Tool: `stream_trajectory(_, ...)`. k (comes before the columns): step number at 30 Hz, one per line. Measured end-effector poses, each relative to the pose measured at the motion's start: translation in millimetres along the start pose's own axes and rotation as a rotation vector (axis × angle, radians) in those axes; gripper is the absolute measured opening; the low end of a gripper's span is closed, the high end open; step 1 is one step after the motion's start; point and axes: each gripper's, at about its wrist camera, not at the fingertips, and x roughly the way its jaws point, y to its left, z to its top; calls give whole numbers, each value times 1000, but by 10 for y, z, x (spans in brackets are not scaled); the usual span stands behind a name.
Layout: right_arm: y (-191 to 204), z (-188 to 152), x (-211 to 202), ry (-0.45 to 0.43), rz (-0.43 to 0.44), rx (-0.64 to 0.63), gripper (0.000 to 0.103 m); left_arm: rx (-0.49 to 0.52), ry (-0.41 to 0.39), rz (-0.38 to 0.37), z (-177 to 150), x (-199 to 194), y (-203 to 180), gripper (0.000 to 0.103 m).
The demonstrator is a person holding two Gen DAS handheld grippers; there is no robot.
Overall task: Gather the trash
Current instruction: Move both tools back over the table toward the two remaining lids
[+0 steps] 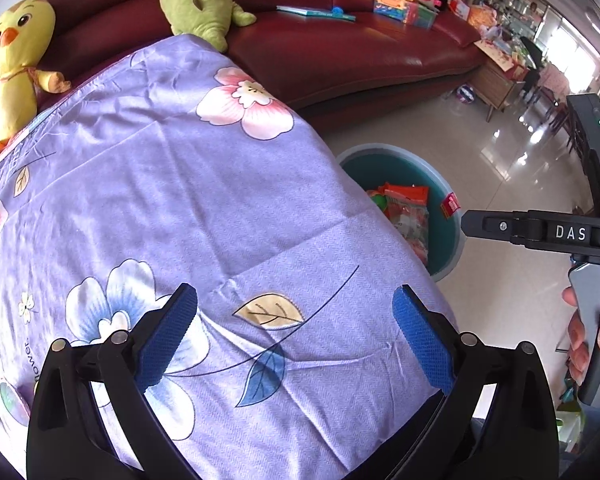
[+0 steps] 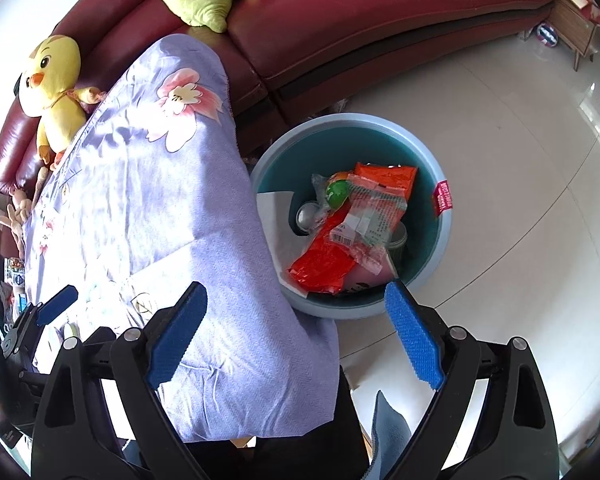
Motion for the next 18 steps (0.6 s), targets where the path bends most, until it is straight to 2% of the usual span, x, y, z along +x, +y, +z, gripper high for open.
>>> stream_trajectory(7,722,-179,190,66,41,-138,86,-84,-27,73,-402,-304,610,98)
stream_trajectory(15,1812,-439,421,159,116,-338,86,-258,-13,202,-1075,-615,1630,98)
stream_trajectory(18,2197,-565,543,227,174,-387,86,-330,-4,246,-1365,-710,2026,98)
